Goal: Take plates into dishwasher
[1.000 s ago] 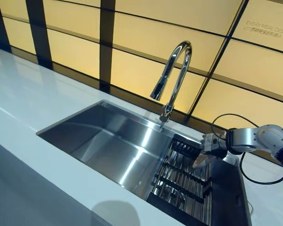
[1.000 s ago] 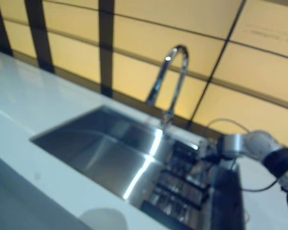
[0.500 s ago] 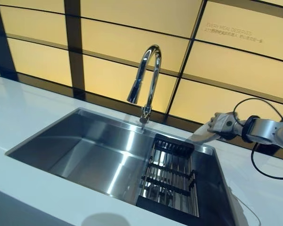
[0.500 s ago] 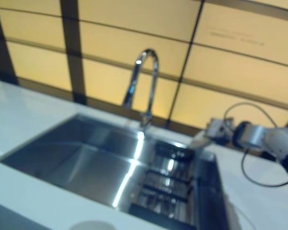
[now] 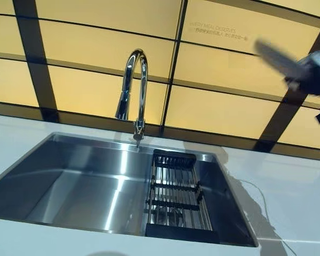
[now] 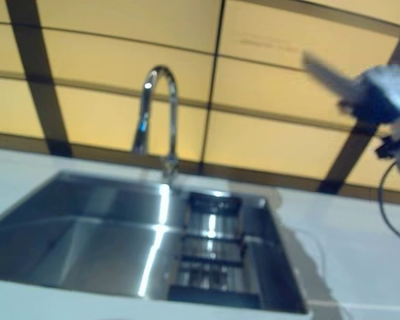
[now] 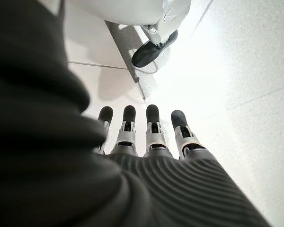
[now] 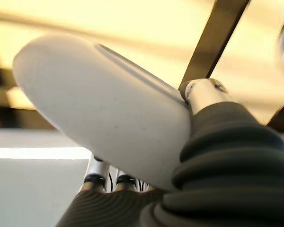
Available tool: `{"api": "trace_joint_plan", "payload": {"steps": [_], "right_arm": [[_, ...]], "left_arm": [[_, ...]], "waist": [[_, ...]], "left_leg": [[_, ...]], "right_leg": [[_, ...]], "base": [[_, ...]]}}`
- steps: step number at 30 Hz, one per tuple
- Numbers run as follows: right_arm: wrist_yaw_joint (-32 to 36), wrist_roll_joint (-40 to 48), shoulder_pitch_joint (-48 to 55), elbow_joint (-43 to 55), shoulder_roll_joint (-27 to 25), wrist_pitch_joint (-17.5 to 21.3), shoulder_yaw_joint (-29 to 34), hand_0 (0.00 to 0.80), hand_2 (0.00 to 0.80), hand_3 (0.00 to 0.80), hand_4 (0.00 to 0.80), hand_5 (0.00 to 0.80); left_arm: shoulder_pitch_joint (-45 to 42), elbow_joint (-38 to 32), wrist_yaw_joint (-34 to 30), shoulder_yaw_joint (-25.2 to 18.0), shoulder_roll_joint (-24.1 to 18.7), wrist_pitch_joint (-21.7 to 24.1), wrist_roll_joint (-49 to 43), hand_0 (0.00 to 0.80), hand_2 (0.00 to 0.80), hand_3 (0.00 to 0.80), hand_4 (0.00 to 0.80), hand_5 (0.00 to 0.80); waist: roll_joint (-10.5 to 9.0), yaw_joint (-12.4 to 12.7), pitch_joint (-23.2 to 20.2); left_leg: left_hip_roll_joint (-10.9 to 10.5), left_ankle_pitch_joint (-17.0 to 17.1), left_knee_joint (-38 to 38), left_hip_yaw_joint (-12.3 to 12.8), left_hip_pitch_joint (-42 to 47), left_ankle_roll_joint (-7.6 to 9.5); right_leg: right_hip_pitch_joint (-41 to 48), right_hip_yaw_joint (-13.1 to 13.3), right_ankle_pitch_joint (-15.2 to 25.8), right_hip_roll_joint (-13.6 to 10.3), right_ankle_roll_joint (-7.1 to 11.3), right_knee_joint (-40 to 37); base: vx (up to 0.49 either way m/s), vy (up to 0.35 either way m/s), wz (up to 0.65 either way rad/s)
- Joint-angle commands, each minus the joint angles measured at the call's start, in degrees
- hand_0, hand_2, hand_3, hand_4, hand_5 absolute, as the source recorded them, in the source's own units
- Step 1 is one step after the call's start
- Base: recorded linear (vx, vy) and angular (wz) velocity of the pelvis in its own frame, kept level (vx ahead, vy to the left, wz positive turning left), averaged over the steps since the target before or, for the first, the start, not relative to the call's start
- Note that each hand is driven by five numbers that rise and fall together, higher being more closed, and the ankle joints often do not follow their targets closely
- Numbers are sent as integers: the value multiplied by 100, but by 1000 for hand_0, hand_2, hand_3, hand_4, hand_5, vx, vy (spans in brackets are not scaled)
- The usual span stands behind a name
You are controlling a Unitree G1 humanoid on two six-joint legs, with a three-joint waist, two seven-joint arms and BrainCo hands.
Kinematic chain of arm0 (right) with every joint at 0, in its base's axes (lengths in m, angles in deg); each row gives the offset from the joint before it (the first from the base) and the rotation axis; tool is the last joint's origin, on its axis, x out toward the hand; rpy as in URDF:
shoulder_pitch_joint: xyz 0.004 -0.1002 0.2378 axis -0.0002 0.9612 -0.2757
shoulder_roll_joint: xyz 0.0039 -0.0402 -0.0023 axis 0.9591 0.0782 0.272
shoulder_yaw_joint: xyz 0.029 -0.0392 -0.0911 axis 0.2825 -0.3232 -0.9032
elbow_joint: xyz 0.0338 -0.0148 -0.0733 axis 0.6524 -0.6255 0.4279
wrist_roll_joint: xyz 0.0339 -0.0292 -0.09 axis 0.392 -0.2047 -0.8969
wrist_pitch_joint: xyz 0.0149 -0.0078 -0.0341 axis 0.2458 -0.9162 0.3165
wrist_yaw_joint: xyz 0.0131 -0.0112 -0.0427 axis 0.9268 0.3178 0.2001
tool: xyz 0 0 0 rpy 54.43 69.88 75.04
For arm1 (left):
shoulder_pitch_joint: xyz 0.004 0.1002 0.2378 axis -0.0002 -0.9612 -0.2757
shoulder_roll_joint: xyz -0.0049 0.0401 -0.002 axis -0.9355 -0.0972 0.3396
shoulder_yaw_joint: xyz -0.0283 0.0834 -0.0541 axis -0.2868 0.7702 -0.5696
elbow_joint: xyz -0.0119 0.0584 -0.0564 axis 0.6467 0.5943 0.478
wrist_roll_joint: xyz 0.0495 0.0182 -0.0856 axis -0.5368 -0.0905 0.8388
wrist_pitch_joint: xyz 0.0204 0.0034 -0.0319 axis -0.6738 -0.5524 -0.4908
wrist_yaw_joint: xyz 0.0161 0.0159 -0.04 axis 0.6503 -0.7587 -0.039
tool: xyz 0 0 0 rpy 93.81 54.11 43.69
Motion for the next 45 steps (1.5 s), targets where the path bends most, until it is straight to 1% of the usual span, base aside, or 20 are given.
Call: {"api": "trace_joint_plan", "payload": {"steps": [1, 4, 5, 10, 11, 13, 14, 15, 16, 19, 23, 26, 29, 32, 33, 34, 36, 37, 39, 45], "right_arm": [[-752, 1015, 16, 198, -185, -238, 723, 800, 800, 800, 800, 800], [-881, 1173, 381, 398, -84, -205, 1253, 800, 800, 800, 800, 800], [-875, 1061, 490, 419, -75, -235, 1368, 800, 800, 800, 800, 800], [-619, 667, 1424, 969, -240, -324, 1943, 800, 800, 800, 800, 800], [-488, 710, 1587, 999, -220, -272, 2057, 800, 800, 800, 800, 800], [-285, 676, 1728, 1028, -169, -297, 2124, 800, 800, 800, 800, 800], [-163, 665, 1791, 1043, -96, -270, 2097, 800, 800, 800, 800, 800], [-71, 678, 1823, 1052, -59, -264, 2071, 800, 800, 800, 800, 800], [-42, 667, 1832, 1054, -44, -262, 2062, 800, 800, 800, 800, 800], [125, 573, 1971, 1064, 52, -240, 1952, 800, 800, 800, 800, 800], [239, 972, 2412, 1017, 187, 102, 2096, 800, 800, 800, 800, 800], [292, 1332, 2546, 1135, 403, 166, 2089, 800, 800, 800, 800, 800], [441, 1498, 2582, 1403, 623, 15, 1967, 800, 800, 800, 800, 800], [861, 1478, 2290, 1720, 802, -463, 1746, 800, 800, 800, 800, 800], [910, 1456, 2240, 1724, 834, -497, 1702, 800, 800, 800, 800, 800], [1113, 1266, 2059, 1754, 1072, -599, 1492, 800, 800, 800, 800, 800], [1215, 1028, 1808, 1793, 1421, -610, 1098, 800, 800, 800, 800, 800], [1236, 982, 1695, 1812, 1528, -627, 941, 800, 800, 800, 800, 800], [1322, 847, 1568, 1914, 1744, -642, 720, 800, 800, 800, 800, 800], [1468, 385, 1197, 2114, 2053, -947, 258, 800, 800, 800, 800, 800]], "left_arm": [[-2, 329, -97, 302, -47, 217, -111, 0, 0, 0, 0, 0], [62, 372, -30, 302, -42, 157, 13, 0, 0, 0, 0, 0], [87, 380, -21, 302, -53, 151, 4, 0, 0, 0, 0, 0], [160, 404, 13, 136, -68, 110, 101, 0, 0, 0, 0, 0], [168, 416, 27, 109, -73, 129, 118, 0, 0, 0, 0, 0], [208, 422, 52, 95, -79, 145, 175, 0, 0, 0, 0, 0], [250, 428, 69, 85, -66, 132, 252, 0, 0, 0, 0, 0], [273, 430, 80, 65, -61, 126, 288, 0, 0, 0, 0, 0], [278, 430, 77, 53, -61, 124, 284, 0, 0, 0, 0, 0], [361, 455, 90, -67, -35, 41, 307, 0, 0, 0, 0, 0], [463, 526, 248, -260, -9, 33, 417, 0, 0, 0, 0, 0], [603, 569, 370, -391, -56, 10, 443, 0, 0, 0, 0, 0], [786, 597, 319, -353, -21, 72, 345, 0, 0, 0, 0, 0], [761, 559, 205, -79, 181, 359, 325, 0, 0, 0, 0, 0], [756, 560, 190, -64, 202, 382, 326, 0, 0, 0, 0, 0], [725, 551, 125, -6, 304, 512, 306, 0, 0, 0, 0, 0], [637, 497, 57, 49, 397, 634, 455, 0, 0, 0, 0, 0], [607, 467, 44, 55, 428, 662, 518, 0, 0, 0, 0, 0], [552, 406, -45, 56, 487, 720, 551, 0, 0, 0, 0, 0], [838, 253, 28, 204, 512, 668, 609, 0, 0, 0, 0, 0]], "waist": [[27, -3, -65], [46, -65, -31], [23, -56, -43], [91, -142, -220], [83, -142, -262], [72, -138, -320], [52, -161, -360], [39, -177, -387], [34, -180, -396], [19, -312, -476], [-17, -478, -397], [-104, -432, -290], [-106, -417, -152], [131, -428, 132], [149, -434, 155], [230, -443, 262], [313, -382, 359], [350, -354, 397], [452, -351, 434], [773, -528, 746]], "left_leg": [[-181, -618, 31, -2, 131, 144], [-111, -712, 56, 367, 187, 193], [-107, -685, 53, 429, 164, 200], [183, -568, 140, 1142, -21, 212], [239, -530, 182, 1307, -94, 188], [281, -575, 162, 1461, -118, 141], [323, -488, 134, 1744, -216, 114], [342, -439, 113, 1919, -260, 107], [347, -426, 110, 1975, -270, 104], [429, -346, 94, 2353, -302, 93], [704, -190, 202, 2723, -432, -10], [857, -139, 349, 2898, -634, -62], [983, 55, 502, 2674, -1001, -286], [1163, 375, 623, 2252, -1249, -595], [1170, 397, 624, 2231, -1250, -614], [1167, 460, 616, 2025, -1252, -687], [1043, 338, 631, 1342, -1184, -651], [1027, 402, 653, 1175, -1213, -568], [958, 332, 570, 795, -1111, -549], [1032, 590, 285, 810, -1220, -741]], "right_leg": [[-547, -214, 423, -424, 584, 462], [-577, -525, 354, -520, 564, 715], [-575, -551, 353, -549, 541, 736], [42, -723, 5, -853, 457, 1134], [203, -739, 2, -936, 477, 1152], [454, -692, -54, -1043, 600, 1166], [638, -783, -1, -1126, 665, 1105], [738, -828, 47, -1160, 706, 1041], [769, -836, 70, -1167, 720, 1008], [902, -915, 7, -1014, 721, 642], [836, -1011, -614, -520, 474, 306], [848, -1161, -735, -306, 392, 149], [841, -950, -766, -53, 195, -48], [688, -758, -970, 105, -95, 166], [682, -747, -976, 116, -117, 176], [684, -643, -971, 156, -189, 154], [656, -361, -964, 174, -250, 96], [570, -269, -891, 193, -304, 99], [464, -54, -896, 195, -337, 83], [117, 46, -870, 262, -378, 68]], "base": [[22, 35, -56], [-49, 10, -72], [-121, -34, -87], [-196, -72, -83], [-130, -91, -85], [-141, -97, -91], [-215, -119, -140], [-176, -104, -139], [-147, -134, -126], [-140, -199, -43], [-231, -377, -66], [-338, -524, -63], [-269, -524, -36], [-199, -320, -3], [-150, -258, -4], [-104, -237, 2], [-105, -228, -20], [-100, -147, -45], [-85, -118, -64], [-136, -38, -29]]}}
